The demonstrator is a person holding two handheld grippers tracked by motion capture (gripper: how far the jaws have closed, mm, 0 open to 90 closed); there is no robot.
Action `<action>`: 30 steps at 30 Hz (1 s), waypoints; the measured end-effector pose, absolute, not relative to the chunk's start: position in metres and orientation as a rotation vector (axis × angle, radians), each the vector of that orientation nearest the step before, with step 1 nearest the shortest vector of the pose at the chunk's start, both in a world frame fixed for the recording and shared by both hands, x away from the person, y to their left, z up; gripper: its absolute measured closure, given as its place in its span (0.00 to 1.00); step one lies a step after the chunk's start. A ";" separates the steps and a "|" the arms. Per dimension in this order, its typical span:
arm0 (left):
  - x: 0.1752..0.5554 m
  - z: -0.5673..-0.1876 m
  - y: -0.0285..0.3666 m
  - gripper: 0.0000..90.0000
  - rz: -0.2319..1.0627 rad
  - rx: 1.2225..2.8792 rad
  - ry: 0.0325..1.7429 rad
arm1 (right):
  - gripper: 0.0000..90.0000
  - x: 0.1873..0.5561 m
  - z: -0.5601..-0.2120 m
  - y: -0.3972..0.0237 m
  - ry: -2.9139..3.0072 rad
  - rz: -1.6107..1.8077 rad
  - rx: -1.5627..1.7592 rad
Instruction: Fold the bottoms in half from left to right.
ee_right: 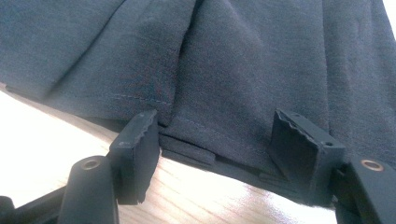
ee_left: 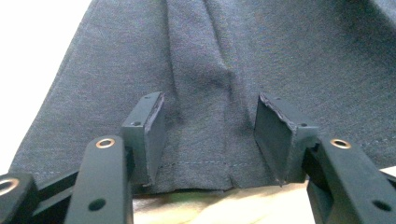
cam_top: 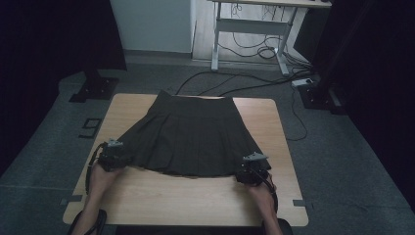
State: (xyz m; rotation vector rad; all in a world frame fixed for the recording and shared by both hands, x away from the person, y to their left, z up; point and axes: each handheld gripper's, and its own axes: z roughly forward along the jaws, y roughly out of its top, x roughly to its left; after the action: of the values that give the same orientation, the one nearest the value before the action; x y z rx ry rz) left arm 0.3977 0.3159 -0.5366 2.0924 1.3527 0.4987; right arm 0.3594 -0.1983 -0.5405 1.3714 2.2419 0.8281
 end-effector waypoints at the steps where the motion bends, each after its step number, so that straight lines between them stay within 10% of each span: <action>1: 0.397 -0.537 0.315 0.48 0.498 2.093 1.353 | 0.36 0.359 -0.541 -0.198 2.242 0.828 1.371; 24: 0.352 -0.531 0.235 0.48 0.346 2.276 1.090 | 0.37 0.403 -0.544 -0.258 2.127 0.825 1.461; 30: 0.361 -0.494 0.261 0.42 0.369 2.139 1.061 | 0.23 0.389 -0.524 -0.251 2.118 0.827 1.420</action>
State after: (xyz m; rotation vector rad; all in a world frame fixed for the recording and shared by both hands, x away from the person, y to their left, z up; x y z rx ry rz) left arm 0.3605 0.2611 -0.4941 2.1387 1.0611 0.3687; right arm 0.3891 -0.2512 -0.5237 1.4204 2.1183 0.8267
